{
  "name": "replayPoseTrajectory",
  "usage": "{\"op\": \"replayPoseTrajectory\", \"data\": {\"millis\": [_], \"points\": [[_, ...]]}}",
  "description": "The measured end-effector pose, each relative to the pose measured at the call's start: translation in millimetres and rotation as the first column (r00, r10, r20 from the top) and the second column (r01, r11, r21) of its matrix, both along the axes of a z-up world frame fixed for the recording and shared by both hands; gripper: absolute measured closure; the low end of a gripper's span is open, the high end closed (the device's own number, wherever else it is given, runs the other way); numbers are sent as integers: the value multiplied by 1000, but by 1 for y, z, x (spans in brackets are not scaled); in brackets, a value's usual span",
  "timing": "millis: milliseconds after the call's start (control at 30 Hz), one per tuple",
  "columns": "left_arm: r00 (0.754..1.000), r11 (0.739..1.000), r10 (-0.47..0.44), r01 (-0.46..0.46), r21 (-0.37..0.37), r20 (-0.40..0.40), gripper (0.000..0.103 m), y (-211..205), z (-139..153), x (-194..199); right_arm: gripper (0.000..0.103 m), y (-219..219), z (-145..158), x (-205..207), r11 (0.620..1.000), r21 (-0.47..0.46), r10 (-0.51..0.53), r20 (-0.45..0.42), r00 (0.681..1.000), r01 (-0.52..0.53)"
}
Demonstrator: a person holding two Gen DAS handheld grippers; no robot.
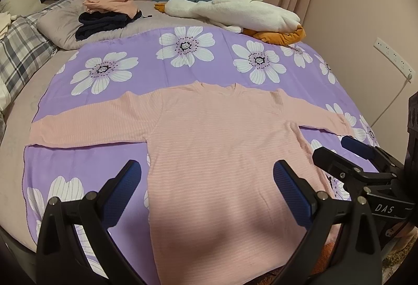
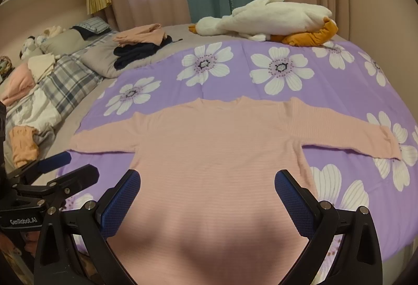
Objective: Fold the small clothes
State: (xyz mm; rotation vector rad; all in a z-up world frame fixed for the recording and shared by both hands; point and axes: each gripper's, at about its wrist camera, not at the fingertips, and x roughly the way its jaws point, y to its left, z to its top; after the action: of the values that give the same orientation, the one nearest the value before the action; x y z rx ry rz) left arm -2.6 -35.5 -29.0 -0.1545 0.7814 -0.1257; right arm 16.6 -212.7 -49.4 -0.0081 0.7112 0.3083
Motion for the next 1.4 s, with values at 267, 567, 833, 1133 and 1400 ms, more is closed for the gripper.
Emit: {"op": "replayPoseTrajectory", "data": {"millis": [267, 567, 833, 1133, 1400], "points": [[1000, 1000, 1, -1, -6, -6, 2, -1, -2, 0, 1, 0, 0, 0, 1000, 2, -3, 1, 1000, 3], [1000, 1000, -8, 8, -10, -7, 2, -4, -3, -1, 1, -3, -3, 0, 1000, 15, -17, 1, 1000, 17], [999, 999, -33, 33, -20, -7, 2, -8, -3, -3, 1, -5, -3, -1, 999, 18, -32, -1, 999, 32], [999, 999, -29, 28, -29, -18, 2, -6, -6, -2, 1, -9, -4, 0, 999, 19, -41, -2, 999, 41], [999, 999, -31, 30, -26, -20, 2, -6, -7, -1, 1, -11, -5, 0, 999, 21, -46, -4, 999, 47]]}}
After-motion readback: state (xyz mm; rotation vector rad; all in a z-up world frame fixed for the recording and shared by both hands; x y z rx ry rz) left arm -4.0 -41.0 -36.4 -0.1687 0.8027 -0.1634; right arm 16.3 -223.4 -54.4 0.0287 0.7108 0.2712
